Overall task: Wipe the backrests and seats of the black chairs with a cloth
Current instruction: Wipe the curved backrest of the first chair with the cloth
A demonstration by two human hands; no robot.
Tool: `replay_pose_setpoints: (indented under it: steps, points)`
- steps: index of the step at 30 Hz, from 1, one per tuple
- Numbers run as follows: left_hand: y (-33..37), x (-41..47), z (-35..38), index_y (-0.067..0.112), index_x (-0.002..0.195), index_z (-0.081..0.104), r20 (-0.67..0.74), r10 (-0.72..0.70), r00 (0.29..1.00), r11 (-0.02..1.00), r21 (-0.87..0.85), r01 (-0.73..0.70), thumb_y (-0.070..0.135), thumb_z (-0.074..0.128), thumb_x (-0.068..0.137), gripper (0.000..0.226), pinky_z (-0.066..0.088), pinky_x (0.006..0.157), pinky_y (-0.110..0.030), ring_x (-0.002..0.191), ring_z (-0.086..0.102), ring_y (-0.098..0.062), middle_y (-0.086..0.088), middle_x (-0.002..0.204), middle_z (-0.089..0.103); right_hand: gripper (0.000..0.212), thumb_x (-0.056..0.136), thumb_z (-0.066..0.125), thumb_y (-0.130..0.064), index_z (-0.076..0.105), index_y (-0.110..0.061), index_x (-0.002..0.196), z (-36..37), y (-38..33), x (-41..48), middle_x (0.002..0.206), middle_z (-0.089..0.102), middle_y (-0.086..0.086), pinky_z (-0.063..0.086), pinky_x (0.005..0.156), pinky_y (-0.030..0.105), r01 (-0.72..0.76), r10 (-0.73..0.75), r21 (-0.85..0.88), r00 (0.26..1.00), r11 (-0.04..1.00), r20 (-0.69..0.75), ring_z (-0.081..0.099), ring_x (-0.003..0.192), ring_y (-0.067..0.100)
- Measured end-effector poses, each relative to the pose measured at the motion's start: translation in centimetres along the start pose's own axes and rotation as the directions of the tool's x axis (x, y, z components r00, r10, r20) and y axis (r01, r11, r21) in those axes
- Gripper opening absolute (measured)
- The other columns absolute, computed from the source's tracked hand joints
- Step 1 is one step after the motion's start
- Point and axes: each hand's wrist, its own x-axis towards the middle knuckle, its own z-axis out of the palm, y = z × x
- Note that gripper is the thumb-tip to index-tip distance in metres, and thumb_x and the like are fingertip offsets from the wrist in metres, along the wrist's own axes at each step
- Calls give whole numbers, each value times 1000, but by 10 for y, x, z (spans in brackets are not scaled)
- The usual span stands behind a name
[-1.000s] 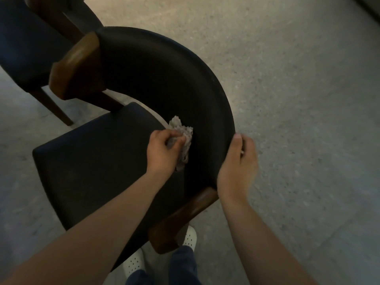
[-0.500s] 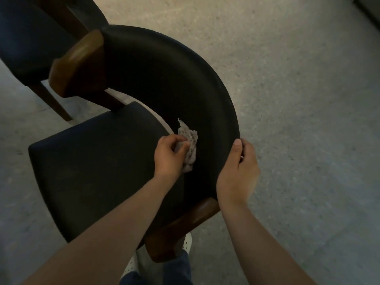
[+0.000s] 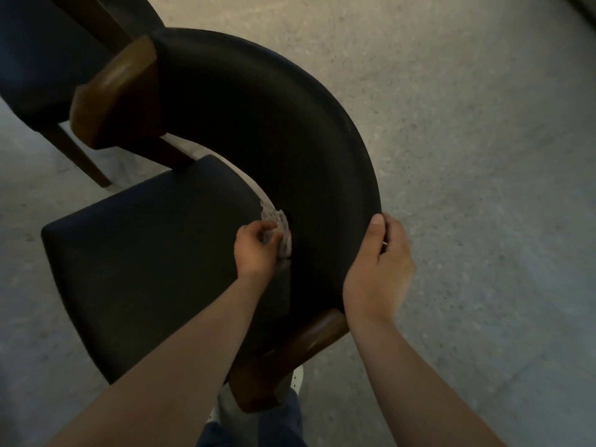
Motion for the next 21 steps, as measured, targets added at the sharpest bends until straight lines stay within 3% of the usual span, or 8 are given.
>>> replay_pose_setpoints:
  steps: [3, 6, 9, 14, 17, 21]
  points:
    - [-1, 8, -8, 34, 100, 59, 55, -21, 998, 995, 96, 15, 22, 61, 93, 15, 51, 95, -35, 102, 52, -8, 7, 120, 47, 36, 101, 37, -41, 64, -21, 110, 0, 0, 0, 89, 64, -7, 43, 62, 18, -3, 3, -4, 1000, 1000, 4, 59, 77, 5]
    - [3, 7, -20, 32, 102, 61, 2, -13, 1000, 995, 98, 13, 23, 61, 93, 13, 49, 86, -25, 100, 51, -8, 5, 121, 46, 39, 100, 35, -44, 64, -21, 112, -1, -1, 0, 91, 65, -8, 45, 64, 19, -6, 6, -15, 1000, 1000, 12, 59, 79, 4]
    - [22, -4, -29, 31, 106, 63, -50, 129, 990, 990, 68, -125, 27, 65, 91, 15, 37, 73, -11, 95, 52, 0, 7, 119, 50, 40, 100, 34, -45, 64, -22, 112, -1, -2, -1, 92, 65, -8, 50, 68, 25, -12, 13, -21, 1000, 1000, 9, 60, 82, 6]
    - [79, -29, -40, 28, 108, 66, -32, 448, 894, 893, 59, -445, 30, 67, 89, 19, 38, 79, 0, 97, 50, 10, 9, 110, 54, 39, 101, 36, -42, 64, -18, 114, -1, -4, -1, 96, 67, -3, 49, 67, 23, -14, 14, -35, 1000, 999, 5, 62, 84, 10]
    - [114, -38, -39, 27, 105, 66, 3, 575, 818, 817, 48, -574, 26, 69, 88, 17, 37, 84, -1, 96, 52, 5, 5, 108, 54, 44, 101, 33, -44, 63, -17, 119, 1, -6, -2, 103, 67, -2, 54, 75, 32, -12, 11, -54, 1000, 998, -6, 63, 91, 12]
    - [143, -45, -26, 23, 104, 69, 74, 659, 749, 748, 48, -663, 26, 73, 85, 19, 37, 85, -3, 95, 50, 4, 7, 104, 50, 48, 99, 32, -45, 62, -15, 122, 1, -7, -3, 108, 67, -1, 53, 79, 33, 3, -3, -42, 1000, 999, -15, 62, 95, 13]
